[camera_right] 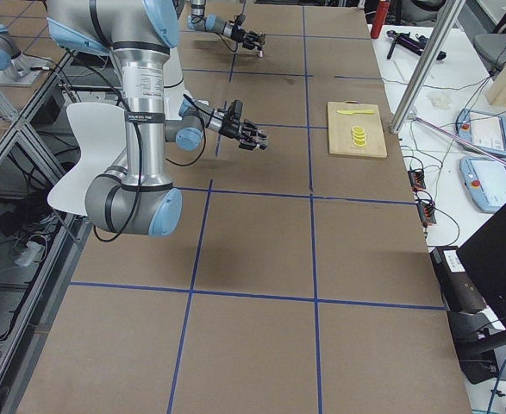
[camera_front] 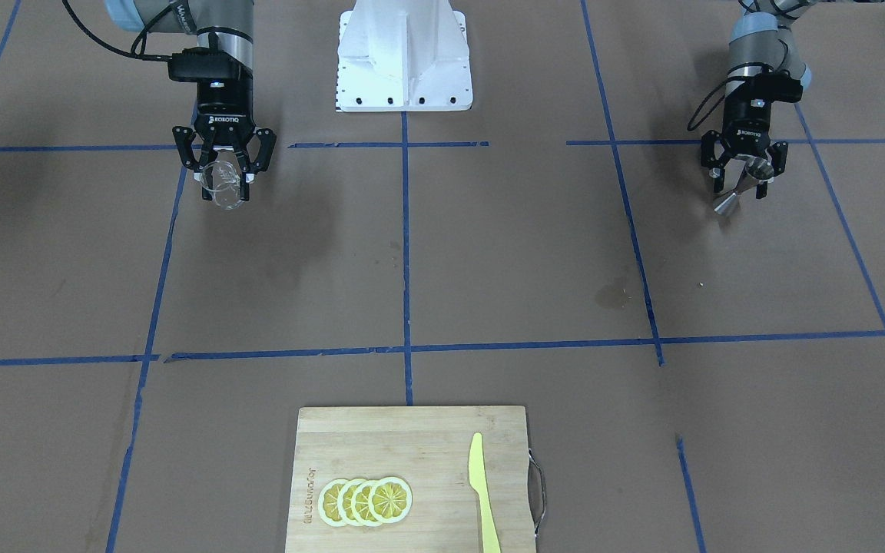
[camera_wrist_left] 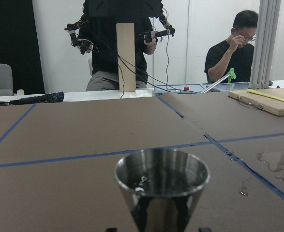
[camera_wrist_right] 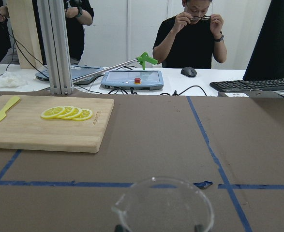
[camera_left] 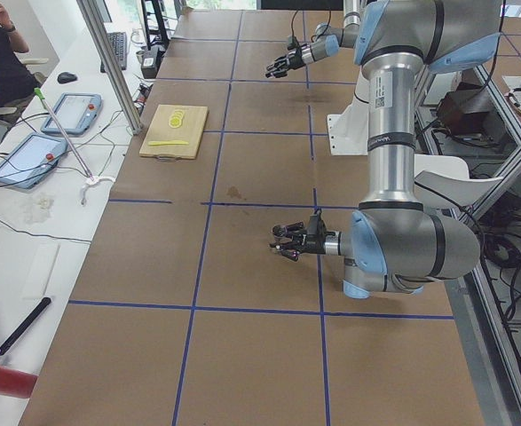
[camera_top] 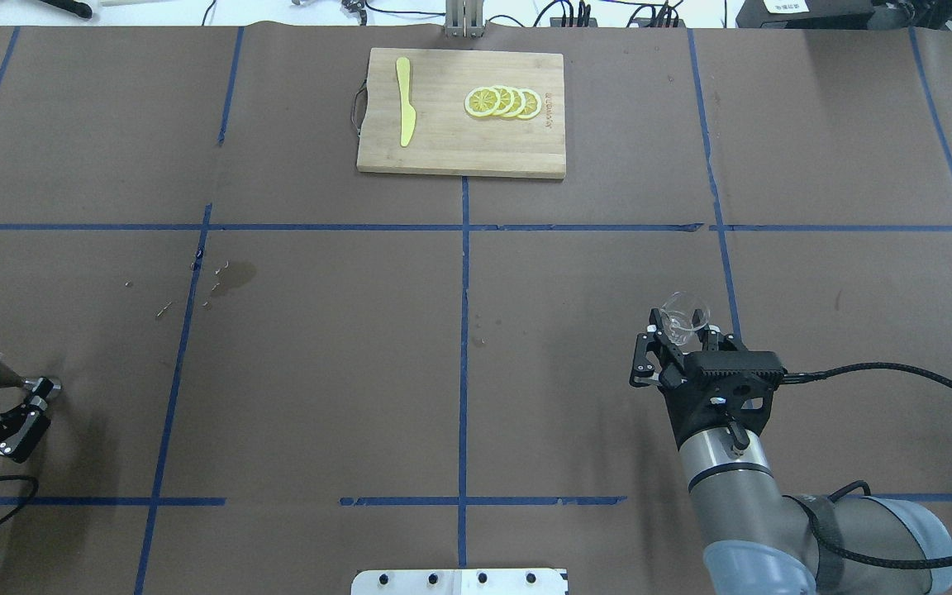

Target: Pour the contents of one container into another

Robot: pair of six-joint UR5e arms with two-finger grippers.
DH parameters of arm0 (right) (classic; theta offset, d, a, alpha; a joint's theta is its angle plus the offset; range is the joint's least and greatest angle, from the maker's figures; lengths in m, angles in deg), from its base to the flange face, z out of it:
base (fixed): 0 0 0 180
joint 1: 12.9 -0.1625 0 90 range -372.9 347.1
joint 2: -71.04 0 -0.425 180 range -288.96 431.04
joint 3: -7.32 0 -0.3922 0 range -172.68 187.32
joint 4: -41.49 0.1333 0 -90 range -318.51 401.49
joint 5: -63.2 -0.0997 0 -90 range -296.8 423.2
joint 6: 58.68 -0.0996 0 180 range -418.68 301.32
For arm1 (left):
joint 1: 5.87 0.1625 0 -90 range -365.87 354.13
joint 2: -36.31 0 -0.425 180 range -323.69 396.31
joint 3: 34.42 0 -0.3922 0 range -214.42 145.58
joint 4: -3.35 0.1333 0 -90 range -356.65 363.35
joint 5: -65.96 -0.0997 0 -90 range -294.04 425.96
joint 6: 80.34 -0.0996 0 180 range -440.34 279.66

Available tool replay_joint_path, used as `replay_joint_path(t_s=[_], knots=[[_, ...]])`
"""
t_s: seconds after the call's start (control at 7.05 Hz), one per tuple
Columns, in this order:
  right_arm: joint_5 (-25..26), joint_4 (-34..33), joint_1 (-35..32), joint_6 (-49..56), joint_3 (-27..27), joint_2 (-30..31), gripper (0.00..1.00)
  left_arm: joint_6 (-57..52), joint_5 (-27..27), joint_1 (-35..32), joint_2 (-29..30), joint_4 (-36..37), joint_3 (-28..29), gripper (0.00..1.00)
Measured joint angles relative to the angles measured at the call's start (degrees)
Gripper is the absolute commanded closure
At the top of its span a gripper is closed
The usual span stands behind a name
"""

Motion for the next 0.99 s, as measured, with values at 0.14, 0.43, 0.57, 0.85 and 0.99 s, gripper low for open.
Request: replay_joint_path(t_s=[0.14, 0.43, 0.57, 0.85, 0.99], knots=[[0.00, -0.01, 0.00, 0.00, 0.10, 0.00, 1.00, -0.01, -0.03, 0.00, -0.02, 0.00, 0.01, 0.00], [0.00, 0.03, 0.00, 0.00, 0.29, -0.03, 1.00, 0.03, 0.26, 0.00, -0.04, -0.61, -0.47, 0.00], [0.00, 0.03, 0.00, 0.00, 0.35, -0.06, 1.00, 0.01, 0.74, 0.00, -0.09, -0.81, -0.62, 0.00], [0.00, -0.02, 0.00, 0.00, 0.94, -0.04, 1.00, -0.13, 2.80, 0.00, -0.82, -1.05, -1.22, 0.00], [0.00, -0.04, 0.00, 0.00, 1.24, -0.02, 1.00, -0.54, 4.37, -0.01, -1.98, -1.20, -2.33, 0.00]])
